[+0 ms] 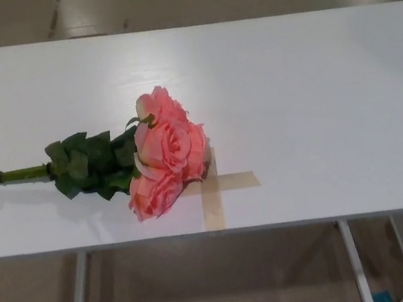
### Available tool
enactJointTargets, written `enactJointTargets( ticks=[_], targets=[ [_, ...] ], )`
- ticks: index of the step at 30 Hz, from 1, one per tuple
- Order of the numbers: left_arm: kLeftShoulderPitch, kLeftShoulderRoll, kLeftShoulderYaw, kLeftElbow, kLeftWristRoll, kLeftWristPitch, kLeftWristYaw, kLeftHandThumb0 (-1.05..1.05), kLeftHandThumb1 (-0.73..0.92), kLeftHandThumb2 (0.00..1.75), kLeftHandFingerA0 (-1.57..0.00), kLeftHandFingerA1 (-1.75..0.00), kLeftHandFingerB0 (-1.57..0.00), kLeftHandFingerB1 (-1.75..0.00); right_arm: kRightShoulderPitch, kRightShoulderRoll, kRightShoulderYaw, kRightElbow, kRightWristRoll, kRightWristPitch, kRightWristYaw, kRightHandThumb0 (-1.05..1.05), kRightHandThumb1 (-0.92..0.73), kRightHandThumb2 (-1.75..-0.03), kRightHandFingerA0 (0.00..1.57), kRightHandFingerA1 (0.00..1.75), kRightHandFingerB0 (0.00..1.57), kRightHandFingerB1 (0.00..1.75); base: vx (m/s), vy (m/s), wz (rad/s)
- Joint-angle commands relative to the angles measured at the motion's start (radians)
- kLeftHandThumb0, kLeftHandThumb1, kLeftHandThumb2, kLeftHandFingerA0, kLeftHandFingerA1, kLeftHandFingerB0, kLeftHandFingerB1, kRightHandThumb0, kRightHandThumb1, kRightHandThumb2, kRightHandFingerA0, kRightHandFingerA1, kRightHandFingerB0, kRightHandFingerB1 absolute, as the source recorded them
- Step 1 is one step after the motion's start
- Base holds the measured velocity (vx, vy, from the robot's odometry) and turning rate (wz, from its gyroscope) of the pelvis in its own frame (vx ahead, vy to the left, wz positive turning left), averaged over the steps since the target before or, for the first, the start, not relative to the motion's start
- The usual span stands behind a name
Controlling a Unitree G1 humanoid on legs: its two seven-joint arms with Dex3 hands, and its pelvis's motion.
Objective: Use the left hand to pick up the rose and passes it to a human.
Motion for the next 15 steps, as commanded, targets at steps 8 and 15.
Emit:
enactJointTargets(
  ticks=[8,15],
  targets=[
    [0.003,-0.001,0.015,0.005,-0.026,-0.049,-0.027,-0.43,0.38,0.65,-0.63,-0.51,-0.33,-0.4,0.002,-0.005,-0.004,0.016,0.005,-0.028,-0.015,-0.53,-0.69,-0.62,0.66,0.49,0.48,0.35,0.0,0.0,0.0],
    [0.071,0.01,0.049,-0.084,-0.069,-0.223,-0.147,-0.5,0.35,0.63,-0.29,-0.4,-0.19,-0.35,0.004,-0.004,-0.004,0.016,0.006,-0.034,-0.016,-0.58,-0.57,-0.9,0.6,0.6,0.39,0.5,0.0,0.0,0.0]
  ],
)
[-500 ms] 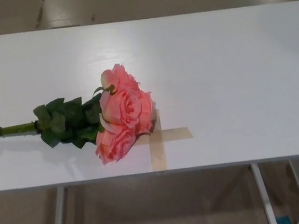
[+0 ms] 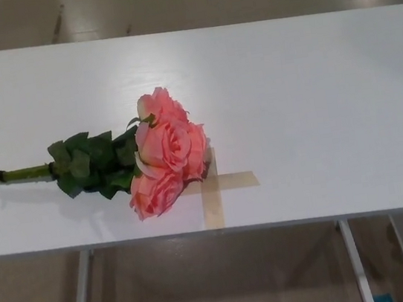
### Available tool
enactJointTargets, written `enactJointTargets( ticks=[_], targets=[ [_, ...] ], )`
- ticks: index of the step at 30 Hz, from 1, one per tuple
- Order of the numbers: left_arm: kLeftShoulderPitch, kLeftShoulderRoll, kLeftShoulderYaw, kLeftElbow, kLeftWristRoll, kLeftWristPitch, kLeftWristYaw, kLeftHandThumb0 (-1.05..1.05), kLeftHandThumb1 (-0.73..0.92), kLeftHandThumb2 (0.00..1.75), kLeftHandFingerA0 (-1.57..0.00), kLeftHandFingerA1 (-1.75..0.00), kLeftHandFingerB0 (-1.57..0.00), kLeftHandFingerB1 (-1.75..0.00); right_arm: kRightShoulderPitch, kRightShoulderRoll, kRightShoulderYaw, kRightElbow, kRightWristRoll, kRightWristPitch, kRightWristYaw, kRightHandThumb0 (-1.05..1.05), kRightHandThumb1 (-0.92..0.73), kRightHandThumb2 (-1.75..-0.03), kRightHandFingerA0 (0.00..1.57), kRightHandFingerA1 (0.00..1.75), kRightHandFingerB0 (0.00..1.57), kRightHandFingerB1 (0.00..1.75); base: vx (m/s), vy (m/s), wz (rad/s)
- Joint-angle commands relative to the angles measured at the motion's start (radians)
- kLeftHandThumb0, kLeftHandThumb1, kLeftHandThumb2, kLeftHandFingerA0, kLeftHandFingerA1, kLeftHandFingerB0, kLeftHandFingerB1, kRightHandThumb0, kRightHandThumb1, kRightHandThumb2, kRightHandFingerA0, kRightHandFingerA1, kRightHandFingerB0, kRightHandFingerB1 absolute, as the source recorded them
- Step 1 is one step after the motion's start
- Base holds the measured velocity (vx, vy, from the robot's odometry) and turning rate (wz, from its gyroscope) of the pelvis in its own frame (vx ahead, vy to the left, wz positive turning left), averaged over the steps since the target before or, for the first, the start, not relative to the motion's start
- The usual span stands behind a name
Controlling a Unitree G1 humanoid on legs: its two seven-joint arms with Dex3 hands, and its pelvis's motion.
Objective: Use the left hand to pick up the rose and passes it to a human.
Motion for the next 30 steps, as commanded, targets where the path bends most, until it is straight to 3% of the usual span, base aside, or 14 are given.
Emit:
enactJointTargets(
  ticks=[1,10,13,14,17,21,23,27,28,29,30],
  targets=[
    [0.071,0.016,0.028,-0.076,-0.06,-0.168,-0.12,-0.51,0.35,0.63,-0.27,-0.4,-0.18,-0.35,0.004,-0.005,-0.004,0.005,0.006,-0.013,-0.014,-0.58,-0.58,-0.9,0.6,0.6,0.38,0.49,0.0,0.0,0.0],
    [0.312,0.028,0.121,-0.496,-0.167,-0.264,-0.22,-0.55,0.36,0.65,-0.26,-0.4,-0.18,-0.36,0.005,-0.01,0.003,0.005,-0.004,-0.028,-0.039,-0.59,-0.58,-0.9,0.6,0.6,0.33,0.47,0.0,0.0,0.0],
    [0.438,0.019,0.154,-0.687,-0.193,-0.325,-0.227,-0.56,0.38,0.67,-0.33,-0.42,-0.19,-0.37,0.009,-0.009,-0.001,0.005,0.0,-0.035,-0.039,-0.6,-0.58,-0.9,0.6,0.6,0.33,0.47,0.0,0.0,0.0],
    [0.49,0.014,0.166,-0.78,-0.188,-0.342,-0.209,-0.52,0.44,0.54,-0.42,-0.36,-0.27,-0.31,0.006,-0.01,-0.004,0.004,0.004,-0.035,-0.038,-0.6,-0.58,-0.9,0.6,0.6,0.33,0.47,0.0,0.0,0.0],
    [0.585,0.0,0.212,-0.936,-0.191,-0.406,-0.188,-0.53,0.46,0.55,-0.51,-0.37,-0.36,-0.34,0.002,-0.01,-0.003,0.006,0.003,-0.03,-0.037,-0.6,-0.58,-0.9,0.6,0.6,0.33,0.47,0.0,0.0,0.0],
    [0.6,-0.007,0.217,-0.973,-0.189,-0.381,-0.185,-0.53,0.46,0.55,-0.51,-0.37,-0.36,-0.34,0.002,-0.01,-0.003,0.007,0.003,-0.03,-0.037,-0.6,-0.58,-0.9,0.6,0.6,0.33,0.47,0.0,0.0,0.0],
    [0.656,-0.023,0.284,-1.153,-0.272,-0.439,-0.194,-0.53,0.46,0.55,-0.52,-0.38,-0.37,-0.33,-0.001,-0.012,-0.007,0.004,0.009,-0.027,-0.03,-0.6,-0.58,-0.9,0.6,0.6,0.33,0.47,0.0,0.0,0.0],
    [0.634,-0.023,0.318,-1.255,-0.265,-0.448,-0.164,-0.52,0.46,0.55,-0.49,-0.41,-0.36,-0.33,-0.006,-0.01,-0.005,0.004,0.007,-0.025,-0.031,-0.6,-0.59,-0.9,0.6,0.6,0.34,0.47,0.0,0.0,0.0],
    [0.625,-0.022,0.326,-1.281,-0.263,-0.45,-0.156,-0.59,0.4,0.7,-0.45,-0.49,-0.33,-0.41,-0.007,-0.01,-0.005,0.004,0.007,-0.024,-0.031,-0.6,-0.59,-0.9,0.6,0.6,0.34,0.47,0.0,0.0,0.0],
    [0.605,-0.019,0.332,-1.304,-0.261,-0.451,-0.15,-0.58,0.39,0.69,-0.42,-0.49,-0.32,-0.41,-0.01,-0.011,-0.006,0.004,0.008,-0.024,-0.029,-0.61,-0.59,-0.9,0.6,0.6,0.34,0.48,0.0,0.0,0.0],
    [0.592,-0.019,0.335,-1.316,-0.261,-0.449,-0.148,-0.52,0.46,0.53,-0.46,-0.41,-0.36,-0.32,-0.011,-0.012,-0.005,0.004,0.007,-0.024,-0.028,-0.61,-0.59,-0.91,0.6,0.61,0.34,0.48,0.0,0.0,0.0]
  ],
)
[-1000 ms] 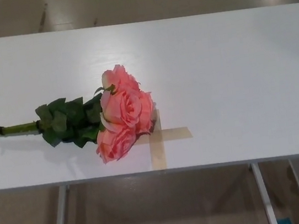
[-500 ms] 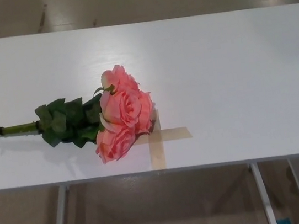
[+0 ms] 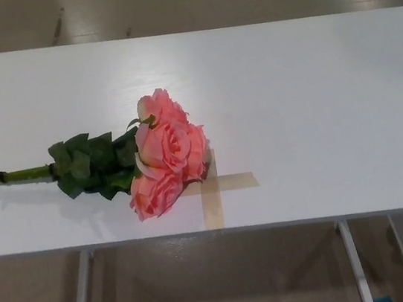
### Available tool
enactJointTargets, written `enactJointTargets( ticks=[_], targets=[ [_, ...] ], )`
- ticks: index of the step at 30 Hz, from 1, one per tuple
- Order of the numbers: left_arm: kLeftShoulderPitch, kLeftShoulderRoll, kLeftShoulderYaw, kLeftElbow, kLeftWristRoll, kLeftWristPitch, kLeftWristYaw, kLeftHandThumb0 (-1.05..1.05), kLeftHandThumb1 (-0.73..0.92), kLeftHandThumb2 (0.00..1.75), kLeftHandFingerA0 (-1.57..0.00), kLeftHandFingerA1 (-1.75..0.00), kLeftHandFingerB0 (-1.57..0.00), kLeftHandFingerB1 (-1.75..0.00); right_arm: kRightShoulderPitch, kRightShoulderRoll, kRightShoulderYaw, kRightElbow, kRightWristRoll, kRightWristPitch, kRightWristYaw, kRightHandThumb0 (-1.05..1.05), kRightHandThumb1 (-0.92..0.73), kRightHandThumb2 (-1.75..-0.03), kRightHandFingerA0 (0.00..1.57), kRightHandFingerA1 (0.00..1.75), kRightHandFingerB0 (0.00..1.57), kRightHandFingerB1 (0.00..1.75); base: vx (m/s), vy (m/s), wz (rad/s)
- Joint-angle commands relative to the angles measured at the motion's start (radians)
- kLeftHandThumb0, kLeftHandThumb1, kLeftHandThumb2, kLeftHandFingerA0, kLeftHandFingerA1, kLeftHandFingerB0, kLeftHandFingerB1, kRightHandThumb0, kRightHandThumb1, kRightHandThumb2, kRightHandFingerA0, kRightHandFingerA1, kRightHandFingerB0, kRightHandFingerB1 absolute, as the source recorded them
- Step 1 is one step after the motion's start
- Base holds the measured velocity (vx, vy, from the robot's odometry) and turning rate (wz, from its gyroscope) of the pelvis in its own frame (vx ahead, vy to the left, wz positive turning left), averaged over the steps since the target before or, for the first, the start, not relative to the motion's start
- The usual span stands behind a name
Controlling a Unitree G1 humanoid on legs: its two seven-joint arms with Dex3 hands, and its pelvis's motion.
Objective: Use the left hand to pick up the rose and passes it to a human.
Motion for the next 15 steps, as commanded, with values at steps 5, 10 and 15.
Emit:
enactJointTargets(
  ticks=[5,10,15],
  targets=[
    [-0.077,0.0,0.061,-0.193,-0.047,-0.097,0.016,-0.58,0.39,0.69,-0.41,-0.47,-0.32,-0.4,-0.008,-0.012,-0.002,0.006,0.002,-0.008,-0.013,-0.61,-0.59,-0.91,0.6,0.61,0.33,0.48,0.0,0.0,0.0],
    [-0.159,0.045,0.023,-0.21,0.01,-0.066,0.01,-0.56,0.42,0.55,-0.4,-0.37,-0.33,-0.32,-0.012,-0.011,0.002,0.009,0.001,-0.002,-0.014,-0.61,-0.59,-0.91,0.59,0.6,0.33,0.47,0.0,0.0,0.0],
    [-0.284,0.141,-0.04,-0.216,0.129,-0.025,0.017,-0.52,0.44,0.54,-0.31,-0.32,-0.26,-0.31,-0.012,-0.013,0.008,0.009,-0.001,-0.004,-0.012,-0.6,-0.59,-0.92,0.6,0.61,0.31,0.47,0.0,0.0,0.01]
  ],
)
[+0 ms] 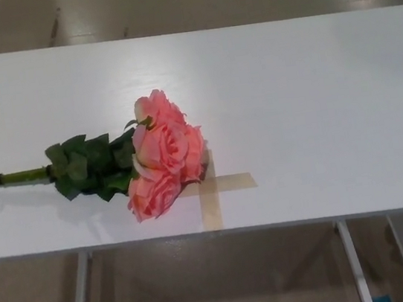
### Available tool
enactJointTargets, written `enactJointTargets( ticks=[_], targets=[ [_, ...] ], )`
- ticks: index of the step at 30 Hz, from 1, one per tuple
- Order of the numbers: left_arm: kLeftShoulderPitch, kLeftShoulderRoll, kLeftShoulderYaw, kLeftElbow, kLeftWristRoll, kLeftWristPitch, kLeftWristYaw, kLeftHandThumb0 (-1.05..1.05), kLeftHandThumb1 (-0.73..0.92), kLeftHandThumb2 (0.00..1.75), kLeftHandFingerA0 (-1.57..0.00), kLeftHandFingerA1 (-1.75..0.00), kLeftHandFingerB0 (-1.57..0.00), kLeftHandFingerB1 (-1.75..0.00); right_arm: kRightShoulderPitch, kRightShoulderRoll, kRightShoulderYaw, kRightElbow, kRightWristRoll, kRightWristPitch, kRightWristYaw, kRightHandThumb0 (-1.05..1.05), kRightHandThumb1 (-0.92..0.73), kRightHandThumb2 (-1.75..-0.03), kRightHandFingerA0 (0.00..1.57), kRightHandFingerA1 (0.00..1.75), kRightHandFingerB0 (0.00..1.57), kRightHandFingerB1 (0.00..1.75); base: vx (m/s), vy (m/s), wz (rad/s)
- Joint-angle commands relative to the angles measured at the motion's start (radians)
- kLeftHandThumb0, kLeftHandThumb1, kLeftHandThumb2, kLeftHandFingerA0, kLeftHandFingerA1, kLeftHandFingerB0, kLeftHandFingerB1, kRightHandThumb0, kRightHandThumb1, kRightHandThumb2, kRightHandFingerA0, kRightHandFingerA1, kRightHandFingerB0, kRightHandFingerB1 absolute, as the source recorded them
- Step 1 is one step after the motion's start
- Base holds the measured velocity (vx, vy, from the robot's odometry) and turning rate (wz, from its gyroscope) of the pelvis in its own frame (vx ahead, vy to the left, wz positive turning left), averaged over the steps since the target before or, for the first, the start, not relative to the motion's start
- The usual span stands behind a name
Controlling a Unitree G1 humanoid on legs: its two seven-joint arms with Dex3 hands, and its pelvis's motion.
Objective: Use the left hand to pick up the rose and passes it to a human.
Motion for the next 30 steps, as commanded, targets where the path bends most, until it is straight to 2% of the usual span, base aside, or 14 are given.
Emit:
enactJointTargets(
  ticks=[1,5,6,11,12,13,15,16,18,20,21,23,24,30],
  targets=[
    [-0.105,0.075,-0.063,-0.014,0.125,0.062,0.01,-0.52,0.44,0.54,-0.31,-0.32,-0.26,-0.31,0.001,-0.009,0.0,0.003,0.001,-0.001,-0.003,-0.6,-0.59,-0.92,0.6,0.61,0.31,0.47,0.0,0.0,0.0],
    [-0.216,0.152,-0.137,-0.017,0.191,0.181,0.001,-0.54,0.46,0.54,-0.29,-0.31,-0.24,-0.3,0.001,-0.009,0.0,0.003,0.002,0.0,0.0,-0.61,-0.59,-0.92,0.59,0.61,0.32,0.47,0.0,0.0,0.02],
    [-0.248,0.17,-0.159,-0.005,0.21,0.199,-0.003,-0.26,0.24,0.84,-0.1,-0.5,-0.1,-0.5,-0.002,-0.009,0.0,0.003,0.002,0.002,0.002,-0.61,-0.59,-0.92,0.59,0.61,0.32,0.47,0.0,0.0,0.0],
    [-0.407,0.222,-0.286,0.126,0.292,0.261,0.003,-0.24,0.23,0.82,-0.1,-0.5,-0.09,-0.49,-0.006,-0.011,0.001,0.003,0.001,0.008,0.0,-0.6,-0.59,-0.92,0.59,0.61,0.33,0.47,0.0,0.0,0.0],
    [-0.438,0.228,-0.31,0.159,0.306,0.275,0.005,-0.51,0.38,0.63,-0.26,-0.38,-0.15,-0.33,-0.006,-0.01,0.0,0.003,0.003,0.009,0.0,-0.6,-0.59,-0.92,0.6,0.62,0.32,0.47,0.0,0.0,0.0],
    [-0.459,0.233,-0.326,0.183,0.314,0.28,0.008,-0.52,0.38,0.63,-0.26,-0.38,-0.15,-0.33,-0.007,-0.01,0.001,0.002,0.003,0.01,0.0,-0.55,-0.71,-0.62,0.65,0.49,0.39,0.33,0.0,0.0,0.0],
    [-0.549,0.244,-0.389,0.272,0.362,0.311,0.011,-0.52,0.38,0.63,-0.25,-0.38,-0.14,-0.33,-0.01,-0.009,-0.003,0.001,0.007,0.009,0.0,-0.55,-0.71,-0.62,0.66,0.5,0.4,0.33,0.0,0.0,0.0],
    [-0.585,0.247,-0.417,0.296,0.387,0.335,0.013,-0.25,0.22,0.82,-0.08,-0.49,-0.07,-0.49,-0.011,-0.01,-0.005,0.001,0.008,0.009,0.001,-0.55,-0.71,-0.62,0.66,0.5,0.4,0.33,0.0,0.0,0.0],
    [-0.622,0.253,-0.449,0.323,0.406,0.357,0.018,-0.25,0.23,0.82,-0.07,-0.49,-0.06,-0.49,-0.015,-0.011,-0.005,0.001,0.008,0.01,0.0,-0.55,-0.71,-0.62,0.66,0.5,0.4,0.33,0.0,0.0,0.0],
    [-0.654,0.255,-0.482,0.337,0.432,0.388,0.023,-0.46,0.42,0.53,-0.24,-0.3,-0.17,-0.28,-0.015,-0.011,-0.007,0.001,0.009,0.01,0.001,-0.55,-0.71,-0.62,0.66,0.5,0.4,0.33,0.0,0.0,0.0],
    [-0.684,0.255,-0.51,0.351,0.462,0.413,0.024,-0.47,0.42,0.53,-0.22,-0.3,-0.17,-0.28,-0.016,-0.01,-0.008,0.002,0.01,0.01,0.002,-0.6,-0.59,-0.92,0.61,0.62,0.34,0.48,0.0,0.0,0.0],
    [-0.739,0.249,-0.562,0.383,0.51,0.456,0.025,-0.48,0.43,0.53,-0.2,-0.3,-0.15,-0.28,-0.017,-0.007,-0.009,0.002,0.012,0.01,0.004,-0.6,-0.59,-0.92,0.59,0.61,0.35,0.48,0.0,0.0,0.0],
    [-0.76,0.243,-0.582,0.399,0.526,0.47,0.028,-0.28,0.23,0.81,0.0,-0.46,0.0,-0.46,-0.017,-0.007,-0.008,0.002,0.011,0.011,0.003,-0.6,-0.59,-0.92,0.59,0.6,0.35,0.48,0.0,0.0,0.0],
    [-0.844,0.204,-0.676,0.455,0.578,0.535,0.048,-0.28,0.23,0.81,0.0,-0.47,0.0,-0.47,-0.017,-0.009,-0.007,0.001,0.009,0.007,0.004,-0.6,-0.59,-0.92,0.59,0.6,0.35,0.48,0.0,0.0,0.0]
  ],
)
